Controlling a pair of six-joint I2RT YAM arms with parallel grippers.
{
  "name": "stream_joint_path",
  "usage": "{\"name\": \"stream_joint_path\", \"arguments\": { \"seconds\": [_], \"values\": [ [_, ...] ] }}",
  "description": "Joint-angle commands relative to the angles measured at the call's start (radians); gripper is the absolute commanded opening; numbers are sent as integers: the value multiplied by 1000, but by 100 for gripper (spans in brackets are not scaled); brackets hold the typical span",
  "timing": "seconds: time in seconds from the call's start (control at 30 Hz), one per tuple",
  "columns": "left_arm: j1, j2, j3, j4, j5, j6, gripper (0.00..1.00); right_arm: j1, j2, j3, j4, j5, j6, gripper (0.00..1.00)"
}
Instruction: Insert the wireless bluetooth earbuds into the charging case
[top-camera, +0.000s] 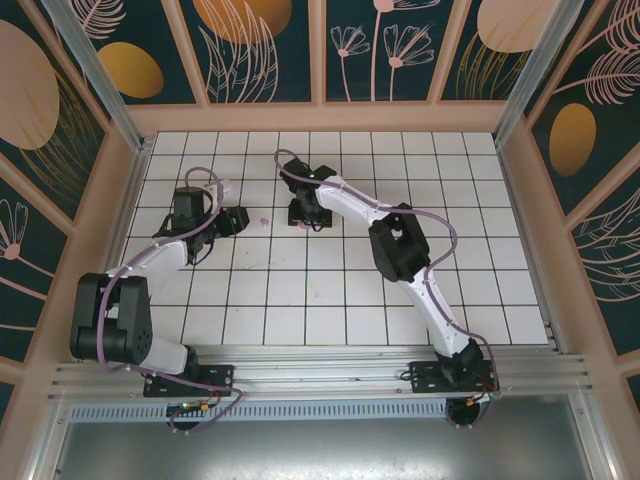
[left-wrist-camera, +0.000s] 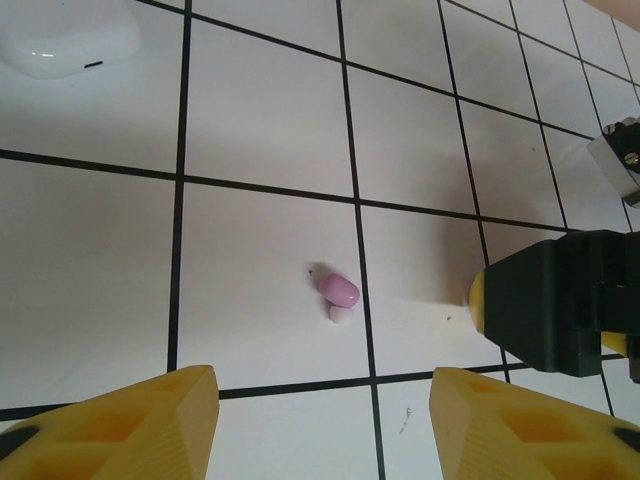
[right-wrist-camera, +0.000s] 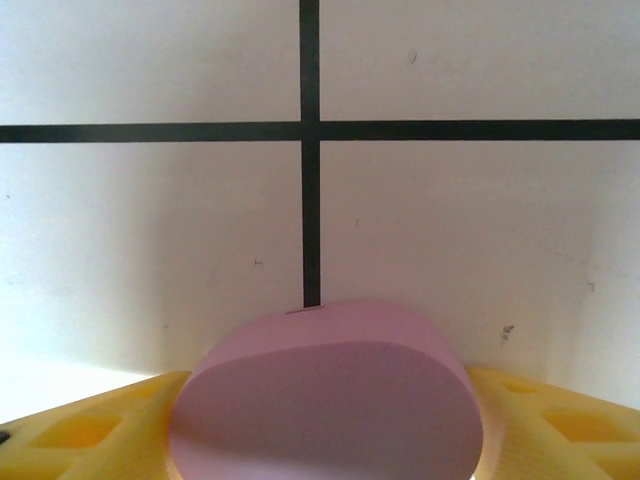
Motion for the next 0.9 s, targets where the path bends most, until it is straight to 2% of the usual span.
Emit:
{"name": "stream_joint_path", "arguments": {
  "seconds": [0.0, 0.13, 0.27, 0.4, 0.57, 0.67, 0.77, 0.87],
  "values": [
    [-1, -35, -11, 12, 2, 21, 58, 8, 39, -7, 5, 4, -35, 66],
    [0, -61, -28, 49, 59, 45, 59, 14, 24, -15, -20, 18, -58, 59],
    [-1, -92, -36, 106, 133, 91, 59, 10, -30, -44, -16, -38, -71, 56],
    [0, -138, -31, 206, 249, 152, 57, -10, -114, -87, 7, -130, -79, 54],
    [-7, -208, -58, 406, 436, 258, 54, -56, -250, -146, 15, -231, -112, 53],
    [-51, -258, -69, 451, 467, 393, 55, -82, -322, -166, -5, -289, -144, 52],
    [-113, -268, -47, 409, 464, 532, 57, -102, -382, -166, -45, -340, -171, 50],
    [-157, -255, -27, 379, 477, 600, 60, -105, -425, -139, -91, -341, -181, 49]
  ]
}}
